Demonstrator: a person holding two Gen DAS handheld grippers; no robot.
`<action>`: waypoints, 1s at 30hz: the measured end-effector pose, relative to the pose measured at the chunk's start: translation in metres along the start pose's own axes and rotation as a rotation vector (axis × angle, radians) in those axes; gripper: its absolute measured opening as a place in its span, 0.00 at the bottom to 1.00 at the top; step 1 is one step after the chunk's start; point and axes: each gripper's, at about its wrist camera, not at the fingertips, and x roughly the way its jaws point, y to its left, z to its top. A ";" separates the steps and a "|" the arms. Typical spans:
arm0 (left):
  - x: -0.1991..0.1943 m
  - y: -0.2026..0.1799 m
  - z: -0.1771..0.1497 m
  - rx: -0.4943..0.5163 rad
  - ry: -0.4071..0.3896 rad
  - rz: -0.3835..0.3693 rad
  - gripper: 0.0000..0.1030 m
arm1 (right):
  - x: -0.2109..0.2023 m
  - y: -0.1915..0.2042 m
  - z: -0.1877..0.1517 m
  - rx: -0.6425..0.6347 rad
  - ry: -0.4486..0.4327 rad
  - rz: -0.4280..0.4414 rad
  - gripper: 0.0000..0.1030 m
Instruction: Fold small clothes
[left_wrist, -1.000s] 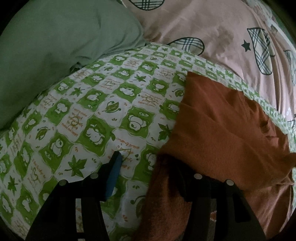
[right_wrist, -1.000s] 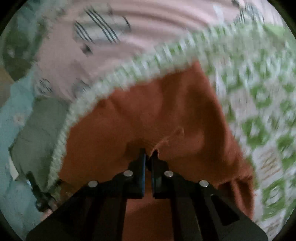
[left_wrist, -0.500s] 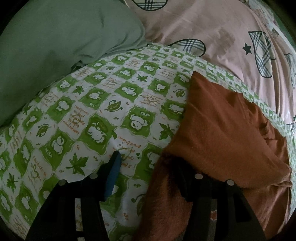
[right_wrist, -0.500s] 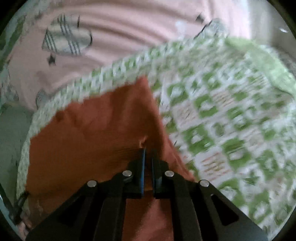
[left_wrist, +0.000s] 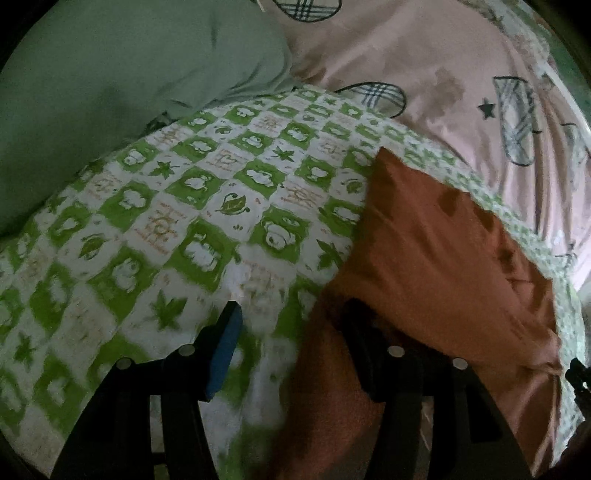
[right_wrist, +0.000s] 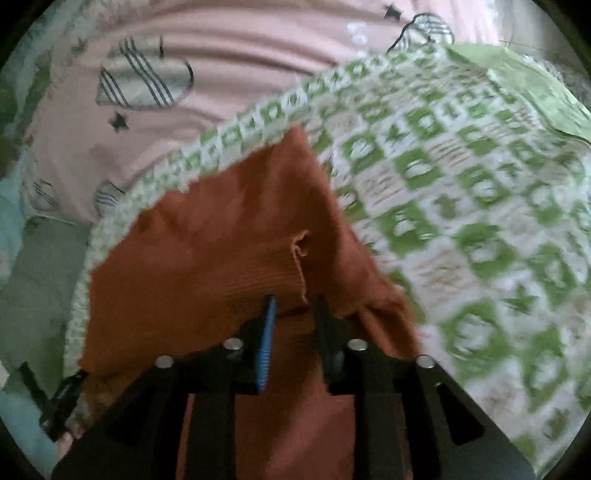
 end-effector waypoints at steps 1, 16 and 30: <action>-0.014 0.001 -0.006 0.003 -0.007 -0.029 0.55 | -0.012 -0.004 -0.005 -0.004 -0.004 0.006 0.49; -0.104 0.031 -0.118 0.251 0.163 -0.171 0.70 | -0.071 -0.069 -0.087 -0.022 0.119 0.084 0.55; -0.137 0.047 -0.174 0.221 0.225 -0.474 0.71 | -0.098 -0.068 -0.167 -0.081 0.310 0.572 0.56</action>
